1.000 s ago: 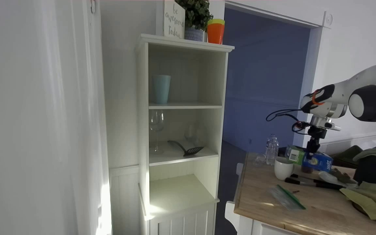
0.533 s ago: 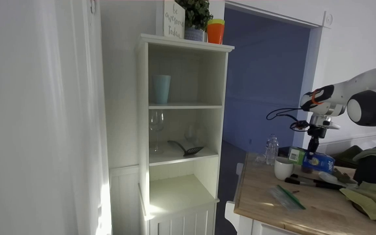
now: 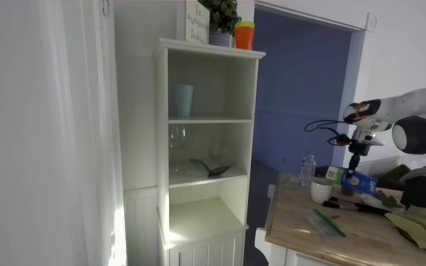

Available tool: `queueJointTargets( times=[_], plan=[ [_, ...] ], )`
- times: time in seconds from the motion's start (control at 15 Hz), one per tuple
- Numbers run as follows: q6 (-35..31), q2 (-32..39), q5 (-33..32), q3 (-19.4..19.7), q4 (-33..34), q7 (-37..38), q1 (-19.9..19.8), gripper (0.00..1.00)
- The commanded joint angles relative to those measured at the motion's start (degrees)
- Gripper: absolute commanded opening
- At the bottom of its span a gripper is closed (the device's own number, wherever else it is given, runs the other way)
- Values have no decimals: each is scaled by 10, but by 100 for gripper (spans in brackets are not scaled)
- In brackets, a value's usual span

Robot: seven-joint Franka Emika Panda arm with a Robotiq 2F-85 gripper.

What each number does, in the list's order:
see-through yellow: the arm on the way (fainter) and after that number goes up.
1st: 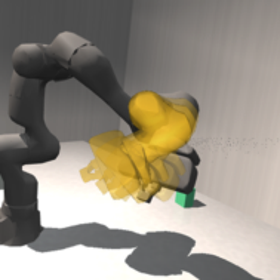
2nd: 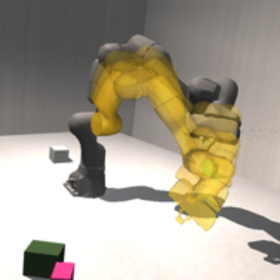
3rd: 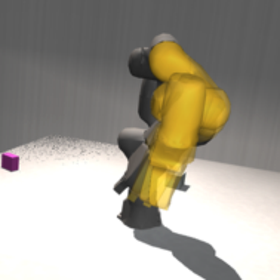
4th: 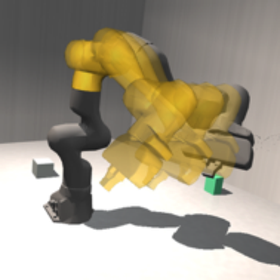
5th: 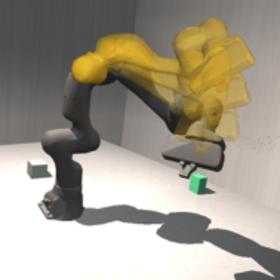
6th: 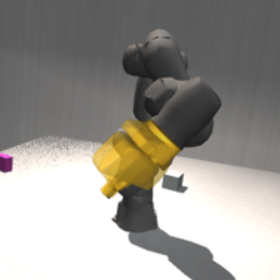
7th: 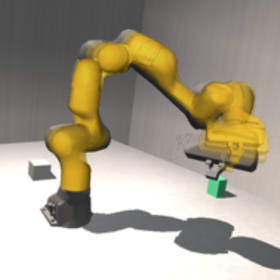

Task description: Move the blue box forward

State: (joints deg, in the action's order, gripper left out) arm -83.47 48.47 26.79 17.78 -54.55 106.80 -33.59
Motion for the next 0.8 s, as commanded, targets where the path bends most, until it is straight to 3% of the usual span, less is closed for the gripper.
queueJointTargets(
  times=[0.0, 0.33, 0.4, 0.73],
  plan=[
    [19, 60, 35, -17, 97, 30, -32, 2],
    [-4, 101, 37, -21, 157, 30, -41, 2],
    [-23, 96, 10, -53, 150, 33, -53, 2],
    [-78, 127, -1, -85, 186, 27, -66, 2]
  ],
)
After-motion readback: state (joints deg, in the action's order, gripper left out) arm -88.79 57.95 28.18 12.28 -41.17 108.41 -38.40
